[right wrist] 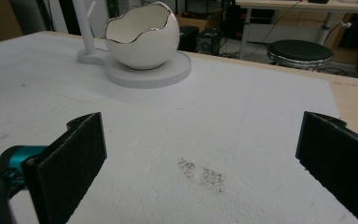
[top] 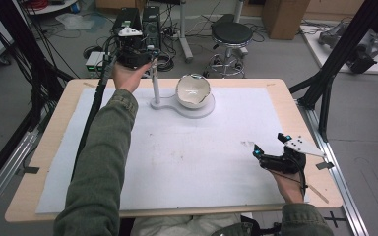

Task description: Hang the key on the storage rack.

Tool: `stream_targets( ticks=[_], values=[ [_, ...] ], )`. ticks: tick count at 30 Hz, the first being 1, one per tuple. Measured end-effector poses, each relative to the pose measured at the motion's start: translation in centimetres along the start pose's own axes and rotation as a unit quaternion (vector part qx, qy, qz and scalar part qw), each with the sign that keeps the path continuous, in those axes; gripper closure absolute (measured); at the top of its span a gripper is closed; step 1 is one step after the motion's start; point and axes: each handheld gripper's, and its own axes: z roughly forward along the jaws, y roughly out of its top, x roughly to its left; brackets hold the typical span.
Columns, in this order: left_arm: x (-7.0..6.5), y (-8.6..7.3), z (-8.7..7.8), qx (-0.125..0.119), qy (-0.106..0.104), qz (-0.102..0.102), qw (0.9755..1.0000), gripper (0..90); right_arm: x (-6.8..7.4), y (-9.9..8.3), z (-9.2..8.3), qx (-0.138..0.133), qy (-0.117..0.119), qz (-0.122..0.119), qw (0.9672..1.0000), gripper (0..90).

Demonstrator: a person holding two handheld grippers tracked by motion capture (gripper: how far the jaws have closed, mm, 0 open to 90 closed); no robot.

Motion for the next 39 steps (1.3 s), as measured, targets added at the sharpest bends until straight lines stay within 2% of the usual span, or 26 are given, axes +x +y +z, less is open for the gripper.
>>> stream_targets(
  ticks=[6, 11, 15, 17, 20, 22, 24, 27, 29, 32, 33, 35, 39],
  values=[
    [-0.4, -0.2, 0.3, 0.008, 0.002, 0.008, 0.9999, 88.3, -0.1, 0.0, 0.0, 0.0, 0.001, -0.002, 1.0, 0.6],
    [-0.7, 0.1, -0.2, 0.005, -0.001, 0.007, 1.0, 85.4, 0.0, 0.0, 0.1, -0.001, 0.004, -0.003, 1.0, 0.5],
    [-0.8, 0.4, -1.2, -0.022, -0.007, 0.0, 0.9997, 67.3, 0.1, 0.0, 0.1, 0.0, 0.006, -0.003, 1.0, 0.5],
    [-0.7, 0.5, -1.5, -0.027, -0.011, -0.002, 0.9996, 58.8, 0.1, 0.0, 0.1, 0.0, 0.006, -0.003, 1.0, 0.6],
    [-0.5, 0.3, -2.1, -0.04, -0.018, -0.009, 0.999, 52.1, 0.0, 0.0, 0.0, -0.001, 0.005, -0.002, 1.0, 0.6],
    [-0.2, 0.1, -2.3, -0.041, -0.022, -0.013, 0.9988, 47.6, 0.0, 0.0, 0.0, -0.001, 0.005, -0.002, 1.0, 0.6],
    [-0.1, 0.0, -2.5, -0.038, -0.027, -0.008, 0.9989, 40.4, 0.0, 0.0, 0.0, 0.0, 0.005, -0.002, 1.0, 0.6],
    [-0.1, -0.3, -2.6, -0.041, -0.036, -0.017, 0.9984, 31.1, 0.0, 0.0, 0.1, 0.0, 0.004, -0.002, 1.0, 0.6],
    [-0.1, -0.5, -2.7, -0.044, -0.028, -0.014, 0.9985, 25.1, 0.0, 0.0, 0.1, 0.0, 0.004, -0.003, 1.0, 0.6],
    [-0.3, -1.1, -2.8, -0.036, 0.008, -0.018, 0.9992, 9.7, 0.0, 0.0, 0.1, 0.001, 0.005, -0.001, 1.0, 0.6],
    [-0.3, -1.2, -2.7, -0.029, 0.014, -0.017, 0.9993, 3.9, 0.0, 0.0, 0.1, 0.001, 0.005, -0.002, 1.0, 0.6],
    [-0.3, -1.5, -2.9, -0.024, 0.019, -0.008, 0.9995, 1.6, 0.1, 0.0, 0.1, 0.001, 0.005, -0.001, 1.0, 0.6],
    [-0.1, -2.0, -3.4, -0.029, 0.01, -0.02, 0.9993, 1.6, 0.1, 0.0, 0.1, 0.001, 0.006, -0.001, 1.0, 0.6]
  ],
)
